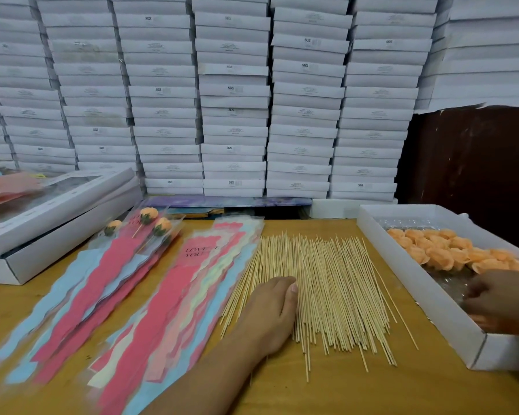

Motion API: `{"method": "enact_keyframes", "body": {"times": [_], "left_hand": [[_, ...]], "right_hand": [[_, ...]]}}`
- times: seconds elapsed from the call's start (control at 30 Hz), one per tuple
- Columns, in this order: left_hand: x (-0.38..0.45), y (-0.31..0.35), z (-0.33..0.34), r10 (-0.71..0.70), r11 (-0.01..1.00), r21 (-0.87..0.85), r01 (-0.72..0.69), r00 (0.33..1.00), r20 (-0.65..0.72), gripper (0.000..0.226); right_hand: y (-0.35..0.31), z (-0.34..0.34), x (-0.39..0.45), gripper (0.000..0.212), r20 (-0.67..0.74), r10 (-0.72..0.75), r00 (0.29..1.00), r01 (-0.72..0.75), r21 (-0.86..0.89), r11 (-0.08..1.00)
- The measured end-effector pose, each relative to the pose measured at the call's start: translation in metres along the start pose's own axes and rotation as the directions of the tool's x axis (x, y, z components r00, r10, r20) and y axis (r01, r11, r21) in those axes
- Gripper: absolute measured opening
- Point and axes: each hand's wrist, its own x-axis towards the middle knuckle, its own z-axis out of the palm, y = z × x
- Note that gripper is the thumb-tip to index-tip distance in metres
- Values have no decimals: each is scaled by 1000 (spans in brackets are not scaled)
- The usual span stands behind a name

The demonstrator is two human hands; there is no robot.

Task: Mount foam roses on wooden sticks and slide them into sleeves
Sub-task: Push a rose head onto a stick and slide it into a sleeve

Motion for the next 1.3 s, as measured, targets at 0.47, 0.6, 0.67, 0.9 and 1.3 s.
{"method": "enact_keyframes", "body": {"times": [0.47, 0.6, 0.67, 0.9, 1.3], "left_hand": [[2, 0, 0, 6, 1000, -2, -6, 1000, -2, 51], [1, 1, -1, 17, 1000, -21, -17, 1000, -21, 48], [1, 2, -1, 27, 999, -29, -28, 999, -36, 46], [0, 4, -4, 46, 999, -15, -46, 998, -31, 45], [1, 9, -5, 174, 978, -138, -160, 979, 104, 48]], "right_hand": [[5, -4, 1, 11, 168, -70, 983, 78, -44, 996], [3, 5, 6, 13, 112, -61, 992, 82, -202, 976], [3, 7, 7, 17, 21, -81, 996, 84, -220, 972], [-12, -46, -8, 35, -306, -99, 947, 144, 127, 981], [-188, 34, -64, 65, -146, -433, 890, 453, 405, 794]]}}
